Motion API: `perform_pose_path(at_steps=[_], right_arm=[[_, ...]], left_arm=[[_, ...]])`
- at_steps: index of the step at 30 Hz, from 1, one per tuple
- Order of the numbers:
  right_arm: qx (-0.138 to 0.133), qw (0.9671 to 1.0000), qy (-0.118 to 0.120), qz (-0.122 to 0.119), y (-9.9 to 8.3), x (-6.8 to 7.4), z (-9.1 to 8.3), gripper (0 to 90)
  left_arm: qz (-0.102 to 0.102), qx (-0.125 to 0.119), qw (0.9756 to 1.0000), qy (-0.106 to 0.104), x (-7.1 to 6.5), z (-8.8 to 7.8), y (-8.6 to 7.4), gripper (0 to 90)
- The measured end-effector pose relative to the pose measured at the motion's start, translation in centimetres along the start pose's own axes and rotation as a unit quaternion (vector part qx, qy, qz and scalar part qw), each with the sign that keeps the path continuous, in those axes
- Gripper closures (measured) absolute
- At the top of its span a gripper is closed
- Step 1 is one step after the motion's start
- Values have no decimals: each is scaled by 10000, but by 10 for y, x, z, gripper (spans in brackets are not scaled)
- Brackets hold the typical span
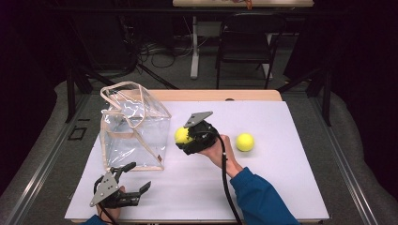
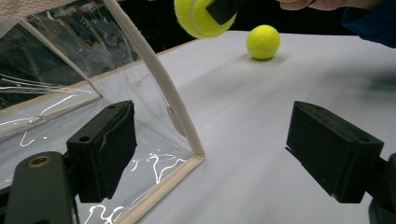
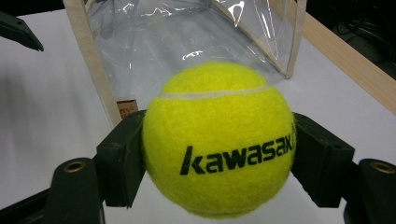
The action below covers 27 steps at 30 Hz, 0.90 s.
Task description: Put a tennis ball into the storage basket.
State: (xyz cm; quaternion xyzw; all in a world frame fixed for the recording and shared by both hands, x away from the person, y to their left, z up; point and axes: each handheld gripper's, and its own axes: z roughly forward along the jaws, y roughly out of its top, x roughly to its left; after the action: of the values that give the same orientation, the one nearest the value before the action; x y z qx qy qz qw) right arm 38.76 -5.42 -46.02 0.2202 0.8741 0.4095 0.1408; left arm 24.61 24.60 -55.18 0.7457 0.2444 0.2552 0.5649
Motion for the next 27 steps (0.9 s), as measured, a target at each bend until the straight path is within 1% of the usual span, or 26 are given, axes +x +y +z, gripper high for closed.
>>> perform_pose_path(at_steps=[4, 10, 27], right_arm=[[-64, 10000, -7, 39, 2, -3, -2, 268], [-115, 9999, -34, 28, 6, -5, -3, 268], [-190, 9998, -49, 33, 16, -9, -4, 268]], left_arm=[[-11, -5, 10000, 5, 0, -1, 0, 158], [0, -14, 10000, 4, 0, 0, 0, 158], [-12, -19, 10000, 3, 0, 0, 0, 158]])
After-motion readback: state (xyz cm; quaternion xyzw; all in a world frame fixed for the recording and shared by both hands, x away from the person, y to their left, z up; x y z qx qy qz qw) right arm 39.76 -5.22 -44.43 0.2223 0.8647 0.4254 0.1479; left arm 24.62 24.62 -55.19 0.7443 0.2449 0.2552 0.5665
